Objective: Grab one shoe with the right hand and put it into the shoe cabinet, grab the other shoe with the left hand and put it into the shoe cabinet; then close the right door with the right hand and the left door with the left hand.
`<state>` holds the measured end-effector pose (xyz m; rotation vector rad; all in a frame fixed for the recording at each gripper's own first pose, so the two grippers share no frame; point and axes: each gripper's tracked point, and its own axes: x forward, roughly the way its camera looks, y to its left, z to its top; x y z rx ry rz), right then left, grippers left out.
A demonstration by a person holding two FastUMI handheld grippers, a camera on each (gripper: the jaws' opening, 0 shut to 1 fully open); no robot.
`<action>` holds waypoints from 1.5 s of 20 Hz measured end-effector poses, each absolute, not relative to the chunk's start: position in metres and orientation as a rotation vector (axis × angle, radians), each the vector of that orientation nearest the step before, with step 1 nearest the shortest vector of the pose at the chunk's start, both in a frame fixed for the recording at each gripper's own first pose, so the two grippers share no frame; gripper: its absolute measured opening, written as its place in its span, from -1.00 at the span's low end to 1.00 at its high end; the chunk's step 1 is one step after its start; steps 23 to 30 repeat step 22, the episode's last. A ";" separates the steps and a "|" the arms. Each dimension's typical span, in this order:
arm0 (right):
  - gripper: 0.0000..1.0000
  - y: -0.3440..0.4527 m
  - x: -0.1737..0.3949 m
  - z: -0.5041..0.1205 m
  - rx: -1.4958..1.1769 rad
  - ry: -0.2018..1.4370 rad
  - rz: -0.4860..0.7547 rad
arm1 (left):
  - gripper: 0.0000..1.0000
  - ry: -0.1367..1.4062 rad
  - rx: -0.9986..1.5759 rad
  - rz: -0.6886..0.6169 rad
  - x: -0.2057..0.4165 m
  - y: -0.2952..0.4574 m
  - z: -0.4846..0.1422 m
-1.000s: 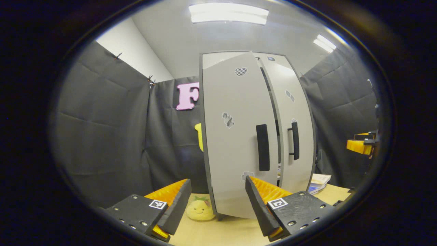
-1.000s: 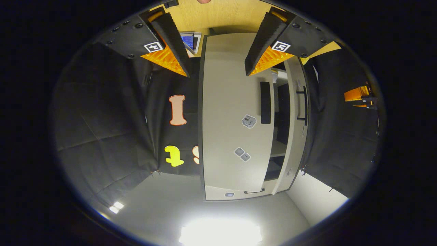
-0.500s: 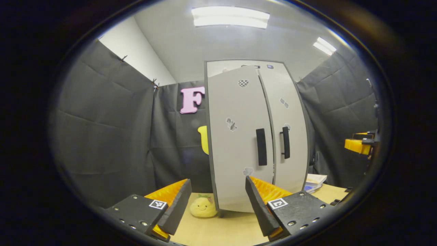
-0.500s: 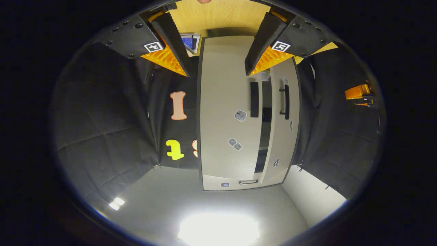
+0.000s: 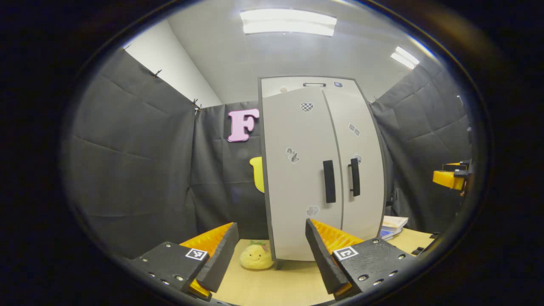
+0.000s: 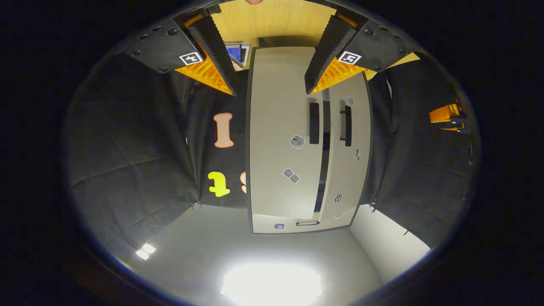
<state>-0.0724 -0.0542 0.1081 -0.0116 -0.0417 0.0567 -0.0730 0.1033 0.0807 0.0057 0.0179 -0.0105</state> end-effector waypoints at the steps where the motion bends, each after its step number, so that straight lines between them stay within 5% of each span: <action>1: 0.98 -0.054 -0.071 0.109 -0.008 -0.041 0.055 | 0.77 0.022 0.008 -0.012 -0.073 0.104 0.079; 30: 0.98 -0.046 -0.063 0.111 -0.008 -0.039 0.061 | 0.77 0.028 0.010 -0.014 -0.071 0.103 0.080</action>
